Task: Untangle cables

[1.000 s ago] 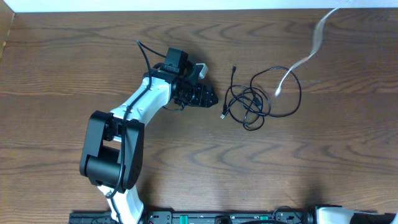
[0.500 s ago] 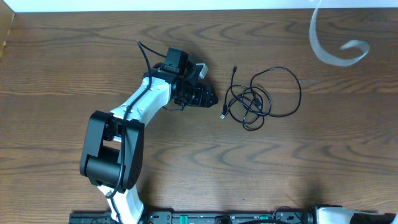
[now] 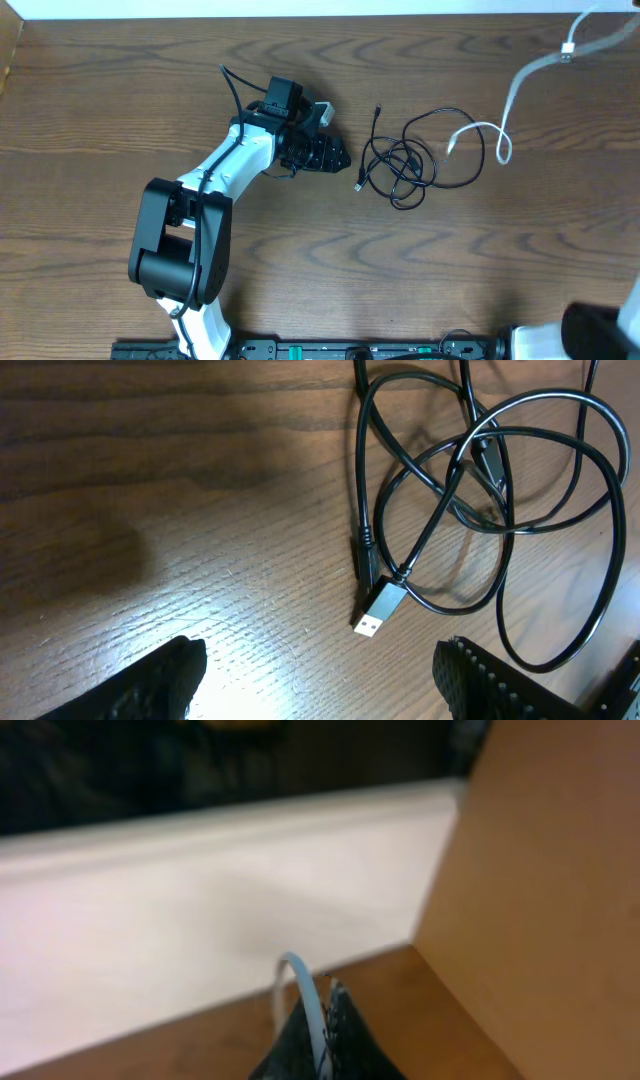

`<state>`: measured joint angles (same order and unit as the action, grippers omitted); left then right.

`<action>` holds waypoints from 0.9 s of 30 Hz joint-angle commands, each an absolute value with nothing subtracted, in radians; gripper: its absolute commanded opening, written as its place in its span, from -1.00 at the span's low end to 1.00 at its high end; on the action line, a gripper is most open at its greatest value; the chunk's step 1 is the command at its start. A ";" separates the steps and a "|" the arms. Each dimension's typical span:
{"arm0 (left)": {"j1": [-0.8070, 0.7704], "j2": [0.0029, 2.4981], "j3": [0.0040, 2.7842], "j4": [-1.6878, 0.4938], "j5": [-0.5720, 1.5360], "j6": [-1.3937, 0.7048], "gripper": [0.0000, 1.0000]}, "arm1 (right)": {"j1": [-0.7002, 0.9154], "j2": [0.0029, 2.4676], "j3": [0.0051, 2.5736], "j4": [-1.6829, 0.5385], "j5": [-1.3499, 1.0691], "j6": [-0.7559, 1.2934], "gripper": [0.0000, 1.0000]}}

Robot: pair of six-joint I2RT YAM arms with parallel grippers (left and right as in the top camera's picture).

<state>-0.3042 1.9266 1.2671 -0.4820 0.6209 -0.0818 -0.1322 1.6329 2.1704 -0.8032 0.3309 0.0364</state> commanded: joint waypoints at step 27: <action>-0.305 1.924 1.265 -0.484 0.608 -0.084 0.54 | -0.306 2.016 2.178 -1.272 0.278 0.093 -0.98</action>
<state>-0.3042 1.9266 1.2671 -0.4820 0.6209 -0.0818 -0.2916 1.9900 2.1704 -1.2476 0.2802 0.0765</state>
